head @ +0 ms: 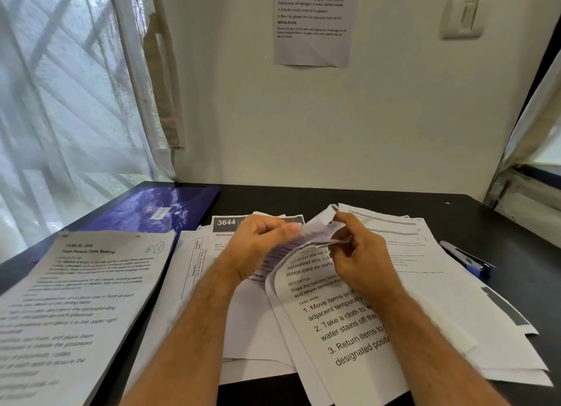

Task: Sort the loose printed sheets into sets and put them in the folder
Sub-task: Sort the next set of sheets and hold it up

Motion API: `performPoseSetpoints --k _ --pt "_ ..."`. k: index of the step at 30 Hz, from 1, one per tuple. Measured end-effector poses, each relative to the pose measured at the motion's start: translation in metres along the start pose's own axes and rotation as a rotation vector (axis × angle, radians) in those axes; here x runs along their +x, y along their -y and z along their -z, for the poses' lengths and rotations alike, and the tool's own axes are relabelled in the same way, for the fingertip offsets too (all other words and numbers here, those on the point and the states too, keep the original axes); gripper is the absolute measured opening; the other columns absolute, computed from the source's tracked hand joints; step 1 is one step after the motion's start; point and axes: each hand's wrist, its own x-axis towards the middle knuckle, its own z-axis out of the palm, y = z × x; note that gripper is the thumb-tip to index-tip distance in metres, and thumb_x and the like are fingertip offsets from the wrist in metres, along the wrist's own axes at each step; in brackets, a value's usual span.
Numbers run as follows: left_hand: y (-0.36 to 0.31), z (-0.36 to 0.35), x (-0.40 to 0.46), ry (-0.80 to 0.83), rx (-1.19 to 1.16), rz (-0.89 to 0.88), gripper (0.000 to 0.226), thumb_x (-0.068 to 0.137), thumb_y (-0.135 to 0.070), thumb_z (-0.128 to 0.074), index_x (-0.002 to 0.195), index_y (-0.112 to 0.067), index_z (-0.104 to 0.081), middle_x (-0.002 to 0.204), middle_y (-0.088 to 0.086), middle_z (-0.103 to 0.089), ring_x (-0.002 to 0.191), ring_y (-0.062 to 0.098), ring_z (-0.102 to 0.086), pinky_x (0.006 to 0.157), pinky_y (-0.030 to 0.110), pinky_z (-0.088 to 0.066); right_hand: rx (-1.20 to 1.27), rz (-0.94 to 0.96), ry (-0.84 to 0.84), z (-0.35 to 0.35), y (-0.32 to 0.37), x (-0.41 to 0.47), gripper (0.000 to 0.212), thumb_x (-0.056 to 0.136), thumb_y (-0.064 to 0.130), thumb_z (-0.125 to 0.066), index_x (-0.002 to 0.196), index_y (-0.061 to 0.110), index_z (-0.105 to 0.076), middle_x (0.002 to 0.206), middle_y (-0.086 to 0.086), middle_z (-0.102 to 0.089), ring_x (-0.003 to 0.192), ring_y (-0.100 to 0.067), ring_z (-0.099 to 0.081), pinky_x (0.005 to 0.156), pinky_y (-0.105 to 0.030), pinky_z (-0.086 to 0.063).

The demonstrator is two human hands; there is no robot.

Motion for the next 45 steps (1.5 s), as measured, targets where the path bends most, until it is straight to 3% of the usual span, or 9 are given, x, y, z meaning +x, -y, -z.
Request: performPoseSetpoints --k 4,8,15,19,24,30,35,38,45 --pt "0.003 0.0 0.003 -0.009 -0.001 0.112 0.018 0.081 -0.036 -0.079 0.095 -0.024 -0.079 0.107 -0.007 -0.074 0.098 0.015 -0.071 0.082 0.038 -0.062 0.003 0.044 -0.021 0.001 0.002 -0.001 0.043 0.088 -0.001 -0.065 0.116 0.031 -0.066 0.096 0.013 -0.069 0.084 -0.002 -0.067 0.072 -0.018 -0.058" --pt "0.009 -0.006 0.003 0.028 0.226 0.188 0.06 0.069 -0.041 -0.089 0.122 -0.046 -0.061 0.127 -0.017 -0.054 0.113 0.01 -0.055 0.076 0.022 -0.054 -0.034 0.075 -0.03 0.0 -0.001 0.0 0.039 0.083 -0.002 -0.069 0.098 0.033 -0.07 0.09 0.013 -0.067 0.08 -0.003 -0.063 0.067 -0.02 -0.054" --pt "0.023 0.011 0.012 -0.532 0.113 0.184 0.024 0.103 -0.027 -0.052 0.123 -0.022 -0.065 0.115 -0.001 -0.07 0.087 0.009 -0.064 0.064 0.022 -0.049 -0.041 0.059 -0.006 -0.001 -0.005 -0.001 0.032 0.08 -0.008 -0.069 0.084 0.024 -0.074 0.094 0.013 -0.066 0.088 -0.002 -0.063 0.073 -0.012 -0.054" --pt "0.028 0.017 0.013 -0.572 -0.025 0.26 0.025 0.103 -0.028 -0.051 0.123 -0.026 -0.066 0.108 -0.001 -0.073 0.091 0.019 -0.069 0.076 0.04 -0.06 -0.041 0.07 0.001 0.0 -0.006 0.0 0.033 0.079 -0.009 -0.068 0.083 0.024 -0.074 0.094 0.011 -0.066 0.087 -0.003 -0.063 0.07 -0.011 -0.053" --pt "0.023 0.012 0.013 -0.579 0.02 0.23 0.024 0.103 -0.025 -0.051 0.122 -0.024 -0.066 0.109 -0.003 -0.071 0.088 0.015 -0.068 0.069 0.03 -0.055 -0.041 0.06 -0.005 0.0 -0.006 -0.001 0.035 0.079 -0.01 -0.067 0.084 0.024 -0.073 0.093 0.012 -0.066 0.084 -0.002 -0.063 0.067 -0.009 -0.051" --pt "0.008 0.005 0.003 0.014 0.042 0.058 0.033 0.085 -0.039 -0.073 0.094 -0.008 -0.079 0.088 0.011 -0.075 0.086 0.032 -0.069 0.075 0.037 -0.053 0.075 0.006 0.005 0.001 -0.001 0.0 0.074 0.085 0.001 -0.071 0.143 0.035 -0.039 0.08 0.008 -0.067 0.074 -0.005 -0.067 0.065 -0.016 -0.056" --pt "0.003 0.005 0.002 0.014 -0.027 0.15 0.054 0.086 -0.062 -0.058 0.093 -0.013 -0.081 0.093 0.0 -0.077 0.097 0.019 -0.07 0.087 0.026 -0.052 -0.008 0.048 -0.043 0.001 -0.007 0.002 0.041 0.081 -0.002 -0.074 0.105 0.031 -0.067 0.092 0.005 -0.07 0.079 -0.008 -0.067 0.061 -0.014 -0.052" --pt "0.019 0.016 0.008 -0.364 0.355 0.259 0.024 0.092 -0.04 -0.068 0.109 -0.024 -0.075 0.105 -0.008 -0.072 0.101 0.013 -0.066 0.075 0.02 -0.05 -0.023 0.019 -0.013 -0.001 -0.01 0.002 0.031 0.079 -0.001 -0.076 0.091 0.026 -0.072 0.097 0.006 -0.069 0.091 -0.009 -0.066 0.067 -0.016 -0.056" --pt "0.055 0.021 0.015 -0.319 0.82 0.619 0.089 0.072 -0.065 -0.076 0.139 -0.019 -0.041 0.134 0.012 -0.055 0.124 0.031 -0.049 0.103 0.043 -0.042 -0.042 0.011 -0.015 -0.003 -0.008 0.002 0.033 0.081 -0.001 -0.075 0.093 0.029 -0.072 0.097 0.012 -0.066 0.085 -0.005 -0.066 0.065 -0.016 -0.056"
